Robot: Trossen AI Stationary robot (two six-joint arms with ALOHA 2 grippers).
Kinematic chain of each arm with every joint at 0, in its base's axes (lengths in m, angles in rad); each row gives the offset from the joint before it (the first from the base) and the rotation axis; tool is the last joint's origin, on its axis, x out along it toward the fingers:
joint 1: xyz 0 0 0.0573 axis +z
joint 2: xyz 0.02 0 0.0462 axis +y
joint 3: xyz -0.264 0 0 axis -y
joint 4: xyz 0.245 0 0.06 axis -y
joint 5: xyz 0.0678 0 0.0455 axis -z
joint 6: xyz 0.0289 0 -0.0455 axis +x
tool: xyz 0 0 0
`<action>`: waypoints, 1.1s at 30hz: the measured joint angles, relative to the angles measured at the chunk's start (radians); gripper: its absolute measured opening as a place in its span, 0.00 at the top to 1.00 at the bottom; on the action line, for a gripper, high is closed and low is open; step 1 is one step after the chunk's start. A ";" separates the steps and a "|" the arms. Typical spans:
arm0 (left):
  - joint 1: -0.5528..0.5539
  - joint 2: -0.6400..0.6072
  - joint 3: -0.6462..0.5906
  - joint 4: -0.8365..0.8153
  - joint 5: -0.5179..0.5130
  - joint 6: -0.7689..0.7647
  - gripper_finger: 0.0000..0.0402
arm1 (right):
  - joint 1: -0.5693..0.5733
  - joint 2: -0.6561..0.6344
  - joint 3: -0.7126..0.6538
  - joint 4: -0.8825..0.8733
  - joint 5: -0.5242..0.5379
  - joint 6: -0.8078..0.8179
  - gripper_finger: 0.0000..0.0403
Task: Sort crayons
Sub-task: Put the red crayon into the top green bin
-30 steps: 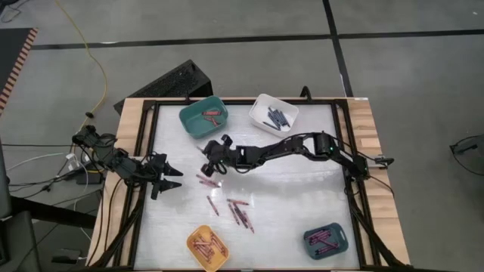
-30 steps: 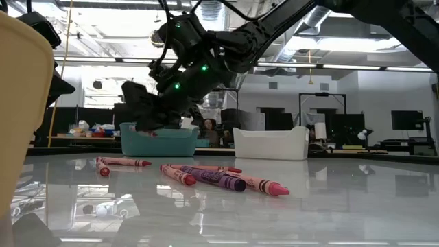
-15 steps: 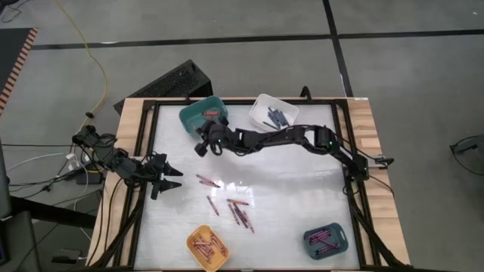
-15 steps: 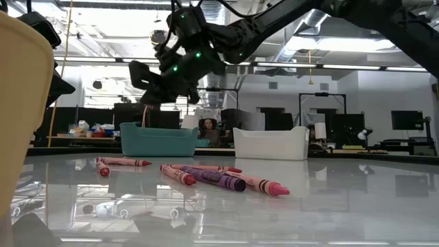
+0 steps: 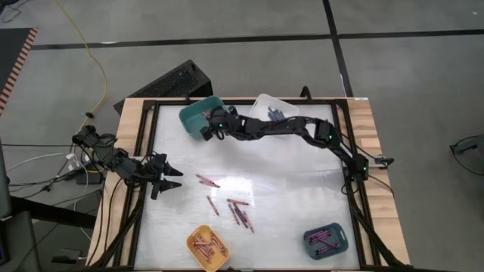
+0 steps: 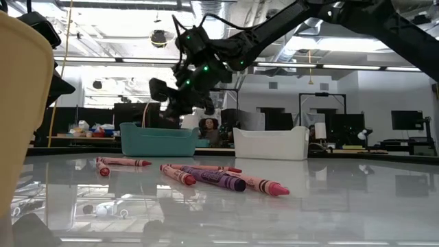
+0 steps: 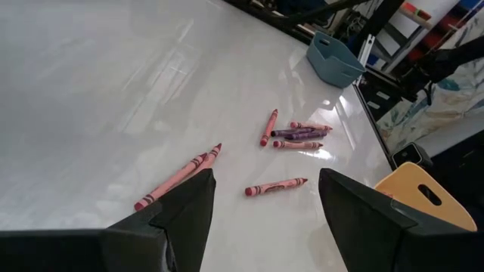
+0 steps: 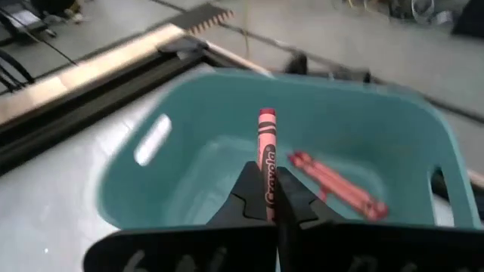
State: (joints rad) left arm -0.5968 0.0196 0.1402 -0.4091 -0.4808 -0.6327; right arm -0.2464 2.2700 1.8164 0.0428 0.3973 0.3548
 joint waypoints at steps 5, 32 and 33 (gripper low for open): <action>0.000 0.000 0.000 0.000 0.000 0.000 0.43 | -0.025 0.008 0.000 -0.073 0.000 0.104 0.99; 0.000 0.000 0.000 0.000 0.000 0.000 0.43 | -0.062 0.009 0.000 -0.055 -0.036 0.166 0.75; 0.000 0.000 0.000 0.000 0.000 0.000 0.43 | -0.063 0.009 0.000 -0.051 -0.049 0.167 0.74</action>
State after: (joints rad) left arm -0.5968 0.0196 0.1402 -0.4091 -0.4808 -0.6327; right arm -0.3095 2.2791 1.8164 -0.0081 0.3484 0.5220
